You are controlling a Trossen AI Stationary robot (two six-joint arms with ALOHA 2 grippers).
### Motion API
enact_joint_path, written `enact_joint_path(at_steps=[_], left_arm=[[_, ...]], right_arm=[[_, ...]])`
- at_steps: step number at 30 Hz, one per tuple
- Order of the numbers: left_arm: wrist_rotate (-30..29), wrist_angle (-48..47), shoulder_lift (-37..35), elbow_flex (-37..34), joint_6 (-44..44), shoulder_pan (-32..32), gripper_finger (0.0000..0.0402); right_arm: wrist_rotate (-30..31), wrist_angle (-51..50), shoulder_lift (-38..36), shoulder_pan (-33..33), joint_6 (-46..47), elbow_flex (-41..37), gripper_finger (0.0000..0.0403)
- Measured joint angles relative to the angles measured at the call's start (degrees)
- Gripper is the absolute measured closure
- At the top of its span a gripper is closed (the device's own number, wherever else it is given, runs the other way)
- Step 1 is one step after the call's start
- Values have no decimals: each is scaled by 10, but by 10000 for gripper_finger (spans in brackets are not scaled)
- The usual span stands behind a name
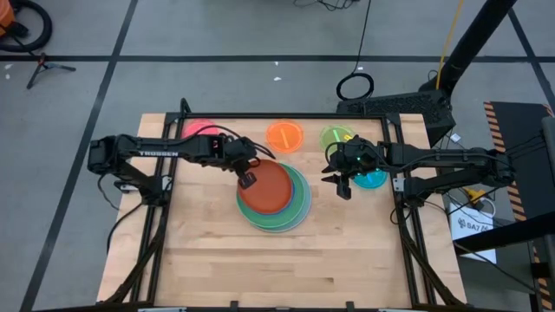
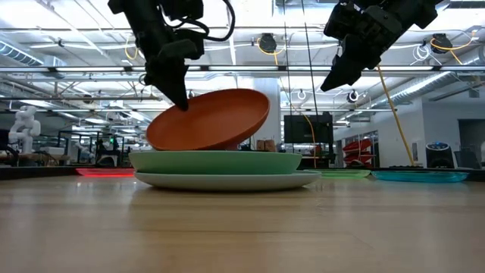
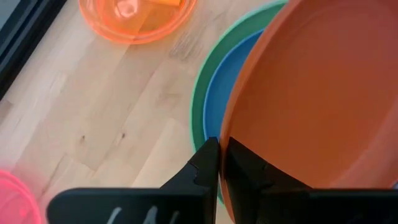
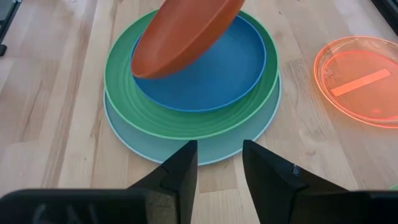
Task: Stack plastic plates
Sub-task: Stack the dark orange plate on top of the dark blue plate, then stack the blue plate on top of the dark orange plate
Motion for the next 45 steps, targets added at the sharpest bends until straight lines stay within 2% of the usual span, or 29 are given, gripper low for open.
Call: enact_joint_path(at_steps=[21, 30, 34, 39, 45], left_arm=[[0, -1, 0, 0, 1, 0, 374], [-3, -1, 0, 0, 1, 0, 306], [-10, -1, 0, 0, 9, 0, 290], [-12, -1, 0, 0, 42, -7, 289], [-7, -3, 0, 0, 153, -59, 289]], right_arm=[[0, 0, 0, 0, 2, 0, 282], [0, 0, 0, 0, 2, 0, 282], [0, 0, 0, 0, 2, 0, 282], [0, 0, 0, 0, 7, 0, 282], [0, 0, 0, 0, 23, 0, 282]])
